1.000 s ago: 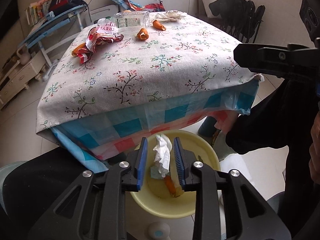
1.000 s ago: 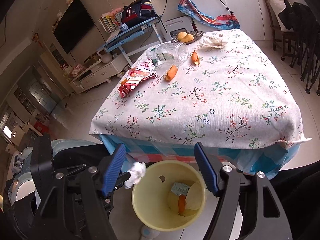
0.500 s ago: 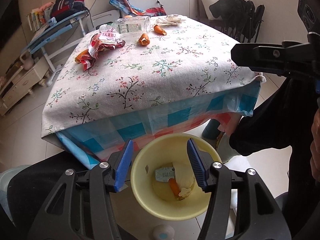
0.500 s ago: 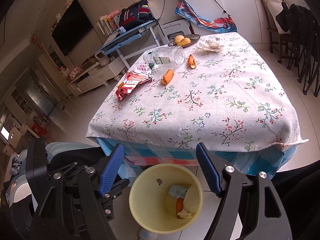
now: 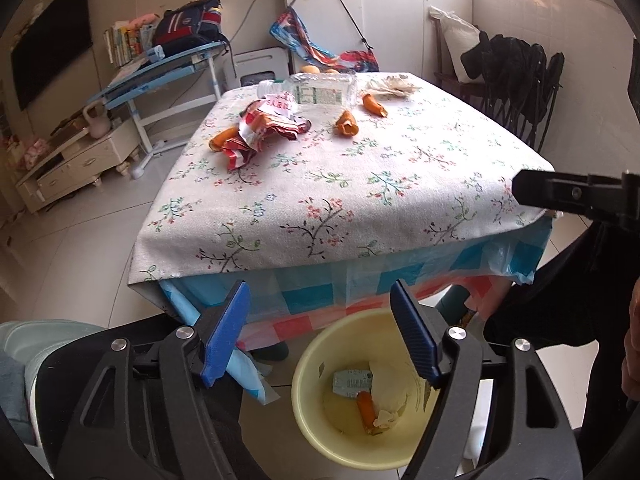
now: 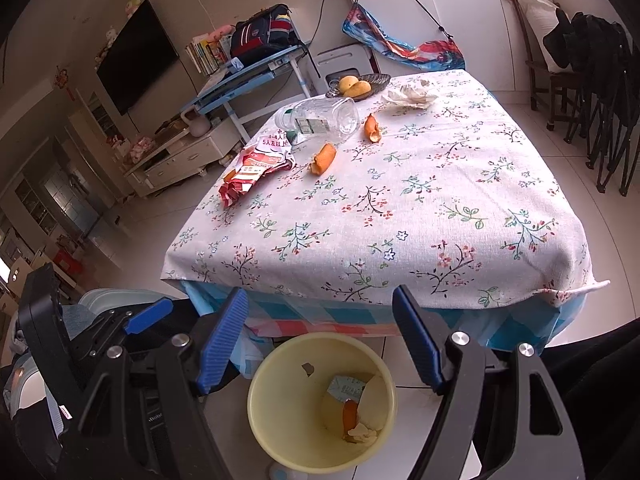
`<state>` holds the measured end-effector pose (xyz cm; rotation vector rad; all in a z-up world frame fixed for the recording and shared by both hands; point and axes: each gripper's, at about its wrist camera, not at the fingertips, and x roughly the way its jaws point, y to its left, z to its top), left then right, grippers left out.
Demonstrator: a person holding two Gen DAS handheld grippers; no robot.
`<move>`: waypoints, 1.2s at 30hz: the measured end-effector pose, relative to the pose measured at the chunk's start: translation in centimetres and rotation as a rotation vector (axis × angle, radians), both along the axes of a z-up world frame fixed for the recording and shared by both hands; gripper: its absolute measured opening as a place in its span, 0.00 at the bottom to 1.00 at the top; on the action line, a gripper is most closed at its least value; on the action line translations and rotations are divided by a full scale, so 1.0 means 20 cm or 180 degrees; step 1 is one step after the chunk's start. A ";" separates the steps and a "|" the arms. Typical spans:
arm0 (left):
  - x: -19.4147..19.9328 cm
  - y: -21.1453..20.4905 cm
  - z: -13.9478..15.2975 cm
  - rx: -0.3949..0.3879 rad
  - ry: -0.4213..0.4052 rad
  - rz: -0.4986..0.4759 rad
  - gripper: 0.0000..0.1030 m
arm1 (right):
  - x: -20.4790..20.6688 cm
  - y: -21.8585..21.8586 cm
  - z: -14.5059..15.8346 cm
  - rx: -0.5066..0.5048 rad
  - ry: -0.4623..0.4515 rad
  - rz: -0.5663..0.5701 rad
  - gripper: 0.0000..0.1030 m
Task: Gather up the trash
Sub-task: 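Raise both open grippers from the bucket back over the table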
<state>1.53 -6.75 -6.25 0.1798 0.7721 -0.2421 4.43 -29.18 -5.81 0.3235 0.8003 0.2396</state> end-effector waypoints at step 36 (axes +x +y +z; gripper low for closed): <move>0.10 0.19 0.15 -0.0499 -0.0488 0.0627 0.80 | 0.09 0.07 0.01 -0.0224 -0.0151 -0.0042 0.74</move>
